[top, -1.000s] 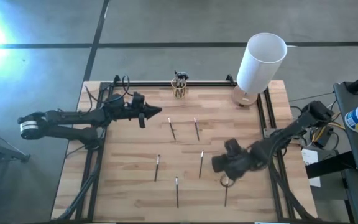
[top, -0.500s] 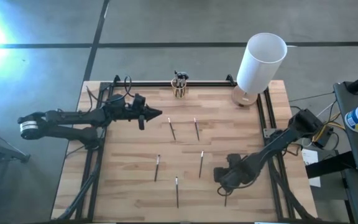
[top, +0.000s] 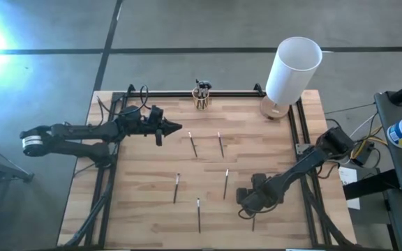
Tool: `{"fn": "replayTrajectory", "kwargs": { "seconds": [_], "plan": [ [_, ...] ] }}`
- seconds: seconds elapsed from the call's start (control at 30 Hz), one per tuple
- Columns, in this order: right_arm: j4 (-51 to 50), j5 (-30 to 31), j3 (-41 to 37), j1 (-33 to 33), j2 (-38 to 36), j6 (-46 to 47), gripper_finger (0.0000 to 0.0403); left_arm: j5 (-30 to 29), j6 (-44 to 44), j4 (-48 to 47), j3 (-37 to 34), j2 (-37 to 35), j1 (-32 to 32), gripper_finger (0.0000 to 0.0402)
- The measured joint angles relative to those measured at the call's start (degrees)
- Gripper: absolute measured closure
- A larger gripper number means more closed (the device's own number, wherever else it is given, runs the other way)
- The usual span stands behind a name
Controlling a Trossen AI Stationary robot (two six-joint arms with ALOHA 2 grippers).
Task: Put items in baskets/containers
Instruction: Put the black eyeshadow brush into the yellow pen holder
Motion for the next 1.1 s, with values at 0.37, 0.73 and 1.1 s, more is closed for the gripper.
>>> {"fn": "replayTrajectory", "kwargs": {
  "seconds": [0.37,0.73,1.1],
  "plan": [
    [0.95,0.33,0.13,-0.11,0.77,-1.61,0.0390,-0.01,0.04,-0.26,0.00,0.00,0.00,0.0401],
    [-2.36,7.44,-0.31,-1.69,-7.10,-9.38,0.0395,-0.69,0.07,-0.19,0.00,0.00,0.00,0.0402],
    [1.65,20.74,-11.85,-10.94,-25.59,-41.28,0.0395,-2.12,-2.41,0.89,0.00,0.33,-0.67,0.0402]
  ]
}}
